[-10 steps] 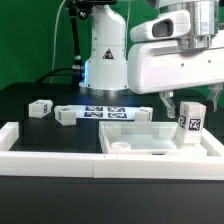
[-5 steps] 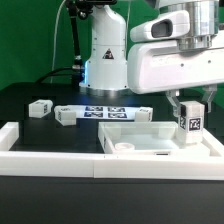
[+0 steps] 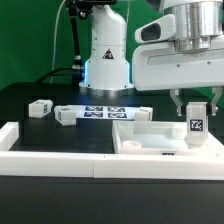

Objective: Assemble one leg

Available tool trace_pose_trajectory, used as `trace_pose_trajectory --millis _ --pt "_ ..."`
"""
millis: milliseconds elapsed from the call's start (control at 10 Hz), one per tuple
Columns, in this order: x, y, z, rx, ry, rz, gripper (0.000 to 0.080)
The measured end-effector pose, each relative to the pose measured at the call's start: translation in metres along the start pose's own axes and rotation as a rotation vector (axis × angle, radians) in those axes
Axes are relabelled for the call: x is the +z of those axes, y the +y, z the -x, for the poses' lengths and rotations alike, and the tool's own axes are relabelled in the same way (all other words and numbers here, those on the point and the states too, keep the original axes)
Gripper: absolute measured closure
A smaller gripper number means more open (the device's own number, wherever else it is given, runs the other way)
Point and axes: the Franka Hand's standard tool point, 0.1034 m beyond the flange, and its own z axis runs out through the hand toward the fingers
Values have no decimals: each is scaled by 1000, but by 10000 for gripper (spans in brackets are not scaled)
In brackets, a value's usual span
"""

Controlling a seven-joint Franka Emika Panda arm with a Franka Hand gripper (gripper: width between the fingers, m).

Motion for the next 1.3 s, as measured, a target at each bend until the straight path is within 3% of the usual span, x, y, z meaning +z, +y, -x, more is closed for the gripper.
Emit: trace_pose_trajectory --millis 300,700,900,1000,1100,1300 --pt "1 -3 1 360 25 14 507" --pt "2 -7 4 671 22 1 507" --pt "1 -5 2 484 15 9 262" --pt "-1 -6 0 432 11 12 262" --pt "-1 -5 -1 308 -1 21 174" --pt "3 -6 0 84 -26 38 151"
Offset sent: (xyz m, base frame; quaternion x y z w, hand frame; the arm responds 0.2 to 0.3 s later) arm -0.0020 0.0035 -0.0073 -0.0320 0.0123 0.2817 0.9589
